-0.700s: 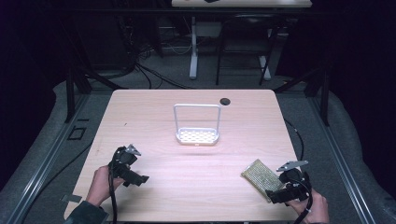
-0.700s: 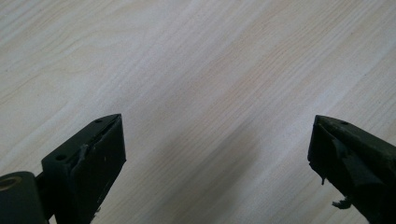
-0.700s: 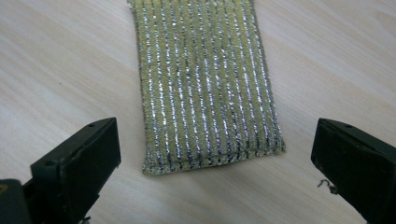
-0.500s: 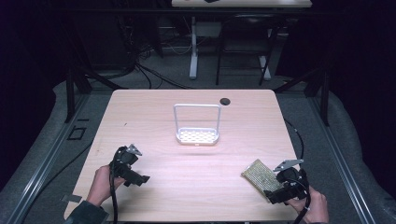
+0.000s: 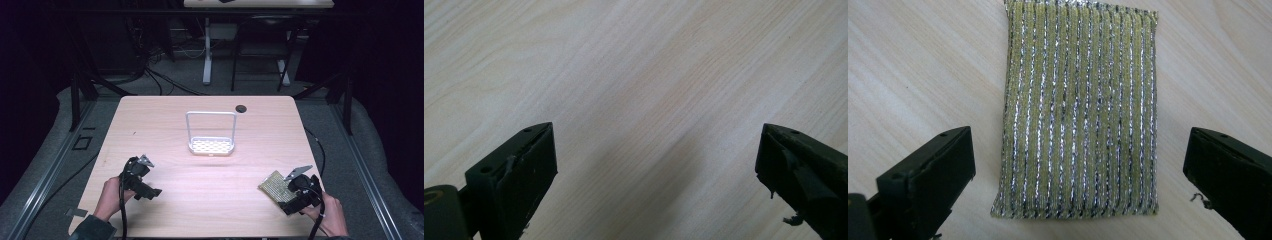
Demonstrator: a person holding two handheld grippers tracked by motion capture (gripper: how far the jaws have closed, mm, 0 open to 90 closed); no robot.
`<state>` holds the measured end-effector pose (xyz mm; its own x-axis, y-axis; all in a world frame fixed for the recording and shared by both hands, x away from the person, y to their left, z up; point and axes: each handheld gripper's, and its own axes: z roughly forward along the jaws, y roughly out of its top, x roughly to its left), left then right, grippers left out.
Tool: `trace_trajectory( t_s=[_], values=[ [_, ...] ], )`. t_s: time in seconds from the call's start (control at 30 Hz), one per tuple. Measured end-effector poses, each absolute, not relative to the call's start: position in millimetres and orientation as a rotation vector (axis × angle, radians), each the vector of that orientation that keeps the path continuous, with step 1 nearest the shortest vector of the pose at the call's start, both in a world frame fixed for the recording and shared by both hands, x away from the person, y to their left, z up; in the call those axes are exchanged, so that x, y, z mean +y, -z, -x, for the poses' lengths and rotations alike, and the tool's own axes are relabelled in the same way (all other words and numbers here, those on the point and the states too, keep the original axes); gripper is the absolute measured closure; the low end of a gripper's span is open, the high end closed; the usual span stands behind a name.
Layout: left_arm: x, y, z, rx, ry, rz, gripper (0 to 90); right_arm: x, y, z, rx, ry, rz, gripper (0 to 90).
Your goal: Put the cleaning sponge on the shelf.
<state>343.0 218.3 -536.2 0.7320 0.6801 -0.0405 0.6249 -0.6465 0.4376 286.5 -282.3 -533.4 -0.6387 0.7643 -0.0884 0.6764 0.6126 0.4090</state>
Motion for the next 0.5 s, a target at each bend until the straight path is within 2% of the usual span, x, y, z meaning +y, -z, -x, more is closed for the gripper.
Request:
trace_trajectory(
  t_s=[0.2,0.5],
  values=[
    [218,537,-343,0.997,-0.172,-2.511,2.9,-280,541,-304,2.663,-0.453,-1.139,0.0],
    [218,536,-342,0.993,-0.177,-2.512,2.9,-273,547,-305,2.696,-0.406,-1.120,0.0]
  ],
)
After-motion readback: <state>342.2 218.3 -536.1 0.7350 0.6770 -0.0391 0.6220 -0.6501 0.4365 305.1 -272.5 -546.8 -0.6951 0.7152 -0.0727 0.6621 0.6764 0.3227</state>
